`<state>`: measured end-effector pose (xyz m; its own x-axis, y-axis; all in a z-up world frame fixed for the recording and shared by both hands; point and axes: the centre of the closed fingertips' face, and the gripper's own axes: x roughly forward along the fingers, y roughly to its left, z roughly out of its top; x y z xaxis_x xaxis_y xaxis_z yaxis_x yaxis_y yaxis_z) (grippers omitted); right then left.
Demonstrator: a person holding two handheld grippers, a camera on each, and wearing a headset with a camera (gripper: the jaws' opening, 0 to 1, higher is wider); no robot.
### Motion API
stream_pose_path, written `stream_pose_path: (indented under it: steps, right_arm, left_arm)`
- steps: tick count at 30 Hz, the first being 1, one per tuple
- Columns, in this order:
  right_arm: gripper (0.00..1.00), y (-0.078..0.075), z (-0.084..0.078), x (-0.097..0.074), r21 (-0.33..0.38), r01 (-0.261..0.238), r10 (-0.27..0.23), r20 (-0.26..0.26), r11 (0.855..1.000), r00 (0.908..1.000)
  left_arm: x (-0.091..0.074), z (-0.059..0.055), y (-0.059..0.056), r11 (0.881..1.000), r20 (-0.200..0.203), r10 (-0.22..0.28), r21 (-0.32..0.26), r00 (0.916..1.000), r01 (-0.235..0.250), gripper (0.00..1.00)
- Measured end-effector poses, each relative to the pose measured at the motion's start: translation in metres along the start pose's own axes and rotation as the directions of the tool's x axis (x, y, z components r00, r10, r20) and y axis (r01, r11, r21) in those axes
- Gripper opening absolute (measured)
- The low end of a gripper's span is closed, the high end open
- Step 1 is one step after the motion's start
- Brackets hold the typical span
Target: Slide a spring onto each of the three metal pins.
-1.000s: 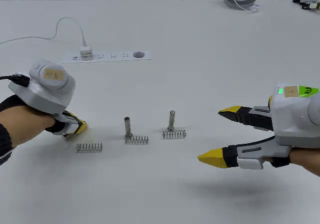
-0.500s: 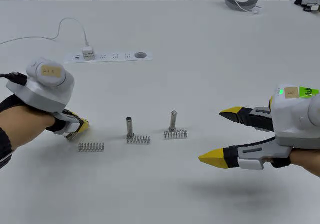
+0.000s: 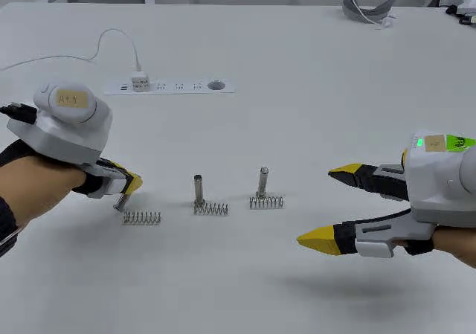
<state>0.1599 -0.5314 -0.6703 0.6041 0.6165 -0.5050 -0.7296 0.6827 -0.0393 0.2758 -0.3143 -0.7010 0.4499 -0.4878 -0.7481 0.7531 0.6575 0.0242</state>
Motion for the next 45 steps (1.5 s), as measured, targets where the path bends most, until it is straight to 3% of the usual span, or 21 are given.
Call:
stream_pose_path:
  steps: [22, 45]
  right_arm:
    - [0.75, 0.005, 0.000, 0.002, -0.008, -0.009, 0.009, -0.010, 1.000, 0.9999]
    - [0.75, 0.005, -0.002, 0.003, -0.011, -0.015, 0.015, -0.016, 1.000, 0.9998]
  left_arm:
    - [-0.014, -0.001, -0.005, 0.999, 0.064, 0.010, -0.048, 0.9979, -0.007, 0.07]
    - [-0.013, -0.002, -0.008, 0.996, 0.101, 0.004, -0.084, 0.9948, 0.004, 0.08]
